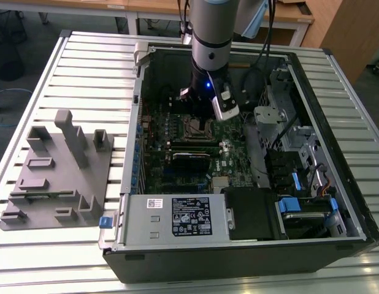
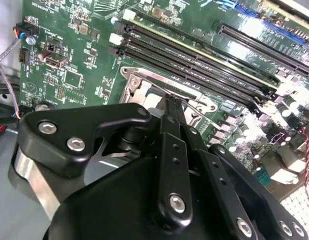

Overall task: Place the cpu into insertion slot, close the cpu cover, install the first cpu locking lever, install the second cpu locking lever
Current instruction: 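Install the second cpu locking lever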

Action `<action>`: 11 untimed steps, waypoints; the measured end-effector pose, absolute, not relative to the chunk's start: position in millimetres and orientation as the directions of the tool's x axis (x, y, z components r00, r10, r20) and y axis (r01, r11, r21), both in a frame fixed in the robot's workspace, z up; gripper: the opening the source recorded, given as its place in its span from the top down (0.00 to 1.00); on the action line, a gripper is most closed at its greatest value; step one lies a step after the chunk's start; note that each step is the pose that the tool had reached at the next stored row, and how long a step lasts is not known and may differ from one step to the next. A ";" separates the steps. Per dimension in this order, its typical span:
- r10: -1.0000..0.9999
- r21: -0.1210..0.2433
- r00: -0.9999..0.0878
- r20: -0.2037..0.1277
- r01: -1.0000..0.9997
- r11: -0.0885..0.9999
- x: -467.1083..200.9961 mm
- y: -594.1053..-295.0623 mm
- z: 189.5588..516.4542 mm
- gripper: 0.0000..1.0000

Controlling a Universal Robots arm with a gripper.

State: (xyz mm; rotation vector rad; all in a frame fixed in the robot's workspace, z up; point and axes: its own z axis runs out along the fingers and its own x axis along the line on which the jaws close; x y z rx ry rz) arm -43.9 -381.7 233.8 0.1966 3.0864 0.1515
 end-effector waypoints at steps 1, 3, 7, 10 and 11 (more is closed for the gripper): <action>0.128 0.100 -0.991 -0.039 0.124 0.987 -45.0 -381.8 233.8 0.90; 0.128 0.101 -0.991 -0.040 0.124 0.987 -47.7 -381.9 233.7 0.90; 0.128 0.100 -0.991 -0.041 0.124 0.987 -52.2 -382.5 233.7 0.90; 0.128 0.094 -0.991 -0.041 0.124 0.988 -53.2 -384.6 233.7 0.90; 0.128 0.092 -0.991 -0.042 0.124 0.988 -53.6 -385.4 233.7 0.90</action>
